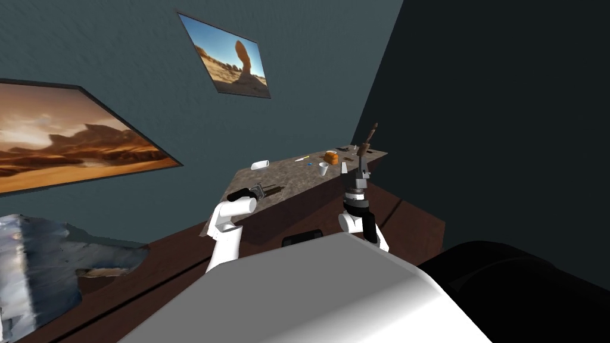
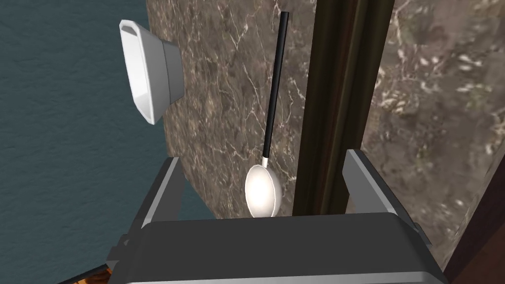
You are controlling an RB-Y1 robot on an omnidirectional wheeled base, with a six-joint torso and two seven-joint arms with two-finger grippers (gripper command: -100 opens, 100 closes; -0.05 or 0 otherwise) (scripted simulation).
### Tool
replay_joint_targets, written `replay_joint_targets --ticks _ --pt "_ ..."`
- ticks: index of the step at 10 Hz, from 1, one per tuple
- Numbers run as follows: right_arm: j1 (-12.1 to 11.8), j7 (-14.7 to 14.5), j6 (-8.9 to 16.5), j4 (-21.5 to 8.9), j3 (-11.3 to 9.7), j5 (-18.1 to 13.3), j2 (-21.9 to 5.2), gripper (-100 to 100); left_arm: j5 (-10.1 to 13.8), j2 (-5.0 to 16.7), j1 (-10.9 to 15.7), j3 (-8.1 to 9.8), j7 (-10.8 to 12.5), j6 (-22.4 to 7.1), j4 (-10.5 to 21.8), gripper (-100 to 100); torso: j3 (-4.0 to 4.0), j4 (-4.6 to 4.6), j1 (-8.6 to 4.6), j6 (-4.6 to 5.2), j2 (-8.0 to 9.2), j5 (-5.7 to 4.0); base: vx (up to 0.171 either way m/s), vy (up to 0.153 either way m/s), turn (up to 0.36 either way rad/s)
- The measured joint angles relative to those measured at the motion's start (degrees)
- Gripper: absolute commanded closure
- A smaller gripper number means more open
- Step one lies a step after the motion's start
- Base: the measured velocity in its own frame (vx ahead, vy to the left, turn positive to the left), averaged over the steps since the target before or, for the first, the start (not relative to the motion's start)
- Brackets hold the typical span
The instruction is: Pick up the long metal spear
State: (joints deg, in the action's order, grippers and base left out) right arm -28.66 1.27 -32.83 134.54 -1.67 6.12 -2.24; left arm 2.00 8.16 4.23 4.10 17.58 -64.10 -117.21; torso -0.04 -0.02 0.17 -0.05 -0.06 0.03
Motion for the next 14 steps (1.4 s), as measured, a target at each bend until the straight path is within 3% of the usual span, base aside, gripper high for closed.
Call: replay_joint_targets --ticks 14 --pt "0.0 0.0 0.0 0.0 0.0 0.0 0.0 0 -2.0 -1.0 6.8 4.98 1.0 -21.1 6.4 -100 0.01 0.00 0.03 -0.02 0.02 0.01 0.014 0.043 -0.078"
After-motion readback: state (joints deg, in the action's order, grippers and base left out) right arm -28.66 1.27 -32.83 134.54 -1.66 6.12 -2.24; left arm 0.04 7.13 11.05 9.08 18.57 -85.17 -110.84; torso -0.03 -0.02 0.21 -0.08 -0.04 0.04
